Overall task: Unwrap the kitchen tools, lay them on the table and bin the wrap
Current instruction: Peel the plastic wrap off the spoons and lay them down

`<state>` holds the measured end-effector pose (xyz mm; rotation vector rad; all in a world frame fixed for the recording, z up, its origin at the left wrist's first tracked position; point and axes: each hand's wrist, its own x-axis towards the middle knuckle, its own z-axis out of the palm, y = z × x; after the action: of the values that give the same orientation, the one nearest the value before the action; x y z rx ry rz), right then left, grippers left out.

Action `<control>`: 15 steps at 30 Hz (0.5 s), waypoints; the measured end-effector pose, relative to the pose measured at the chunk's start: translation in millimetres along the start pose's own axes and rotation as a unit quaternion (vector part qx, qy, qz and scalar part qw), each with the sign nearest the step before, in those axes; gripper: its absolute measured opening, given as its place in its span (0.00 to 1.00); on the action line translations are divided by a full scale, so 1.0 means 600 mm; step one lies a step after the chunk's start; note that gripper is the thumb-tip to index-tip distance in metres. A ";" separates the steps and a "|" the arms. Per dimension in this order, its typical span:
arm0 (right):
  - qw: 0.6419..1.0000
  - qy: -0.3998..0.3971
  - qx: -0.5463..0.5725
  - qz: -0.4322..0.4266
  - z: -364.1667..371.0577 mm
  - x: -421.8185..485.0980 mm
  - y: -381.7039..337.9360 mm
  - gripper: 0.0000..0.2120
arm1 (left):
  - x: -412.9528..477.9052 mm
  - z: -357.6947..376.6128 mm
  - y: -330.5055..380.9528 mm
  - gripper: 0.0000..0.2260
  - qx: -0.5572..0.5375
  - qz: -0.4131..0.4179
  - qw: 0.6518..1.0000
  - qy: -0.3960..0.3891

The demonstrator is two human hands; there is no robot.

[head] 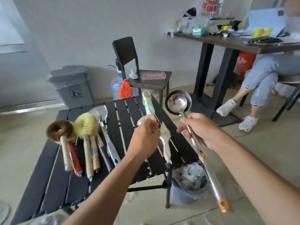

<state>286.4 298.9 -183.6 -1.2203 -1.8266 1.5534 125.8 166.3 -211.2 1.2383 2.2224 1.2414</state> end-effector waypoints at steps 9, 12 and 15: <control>0.981 -0.089 -0.135 -0.108 0.252 0.013 -0.052 0.22 | 0.008 -0.126 -0.097 0.04 0.016 -0.046 0.995 0.087; 0.976 -0.108 -0.147 -0.121 0.299 0.032 -0.059 0.24 | 0.011 -0.131 -0.114 0.07 0.024 -0.062 0.992 0.109; 0.974 -0.103 -0.154 -0.133 0.328 0.058 -0.062 0.23 | 0.014 -0.136 -0.130 0.09 0.038 -0.081 0.990 0.112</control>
<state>100.0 221.3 -208.0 -0.9129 -2.3278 1.3209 29.0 109.5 -226.1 0.9607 2.4942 1.2964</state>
